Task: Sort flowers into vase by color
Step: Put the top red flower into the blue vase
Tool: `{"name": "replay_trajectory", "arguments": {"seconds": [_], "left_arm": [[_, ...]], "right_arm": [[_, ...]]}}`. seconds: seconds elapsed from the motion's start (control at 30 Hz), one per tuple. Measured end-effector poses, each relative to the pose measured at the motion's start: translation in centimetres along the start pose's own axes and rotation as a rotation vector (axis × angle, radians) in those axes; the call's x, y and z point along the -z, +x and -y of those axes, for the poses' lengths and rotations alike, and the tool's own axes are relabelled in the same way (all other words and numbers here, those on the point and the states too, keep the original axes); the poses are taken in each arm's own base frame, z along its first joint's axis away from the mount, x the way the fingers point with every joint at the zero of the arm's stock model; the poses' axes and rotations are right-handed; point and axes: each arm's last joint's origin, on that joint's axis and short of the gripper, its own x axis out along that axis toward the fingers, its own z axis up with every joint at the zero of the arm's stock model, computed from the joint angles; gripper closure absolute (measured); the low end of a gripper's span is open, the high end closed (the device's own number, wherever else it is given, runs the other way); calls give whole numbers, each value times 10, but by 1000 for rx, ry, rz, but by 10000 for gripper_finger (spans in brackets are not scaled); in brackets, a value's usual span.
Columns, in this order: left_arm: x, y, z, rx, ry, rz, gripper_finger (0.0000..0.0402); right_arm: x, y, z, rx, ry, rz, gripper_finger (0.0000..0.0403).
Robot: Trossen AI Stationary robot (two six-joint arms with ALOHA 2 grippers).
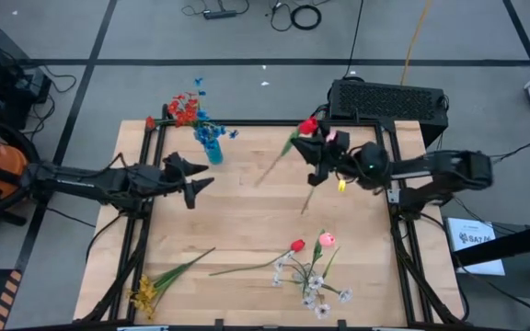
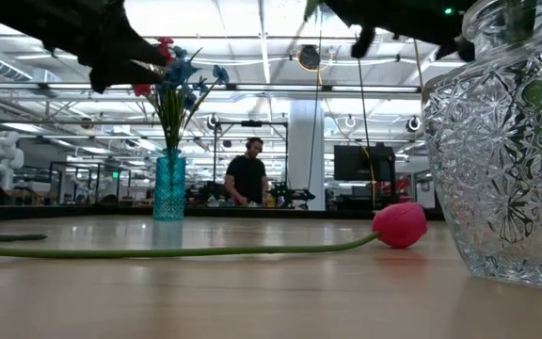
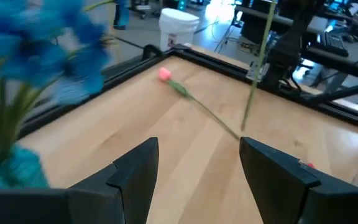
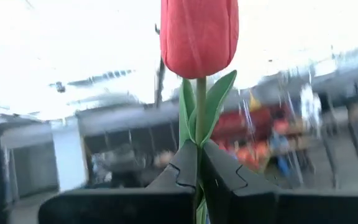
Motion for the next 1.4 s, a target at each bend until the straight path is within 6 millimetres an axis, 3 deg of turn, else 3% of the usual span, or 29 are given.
{"name": "replay_trajectory", "arguments": {"seconds": [0.17,0.47,0.6,0.77,0.93,1.4], "left_arm": [[2,-15,-8,-11,-106,-25,171],[12,-16,-12,-35,-74,-84,171],[21,-16,-15,-38,-36,-99,171],[27,-20,-19,-19,-31,-84,171],[33,-25,-23,-5,-44,-61,171],[37,-34,-28,-2,-37,-82,171]], "right_arm": [[18,33,3,-7,-112,52,402],[49,107,4,-78,-396,84,403],[64,127,4,-86,-444,76,403],[86,149,-3,-132,-541,-64,403],[92,164,-7,-148,-649,-87,403],[88,166,6,-153,-671,-78,402]]}}
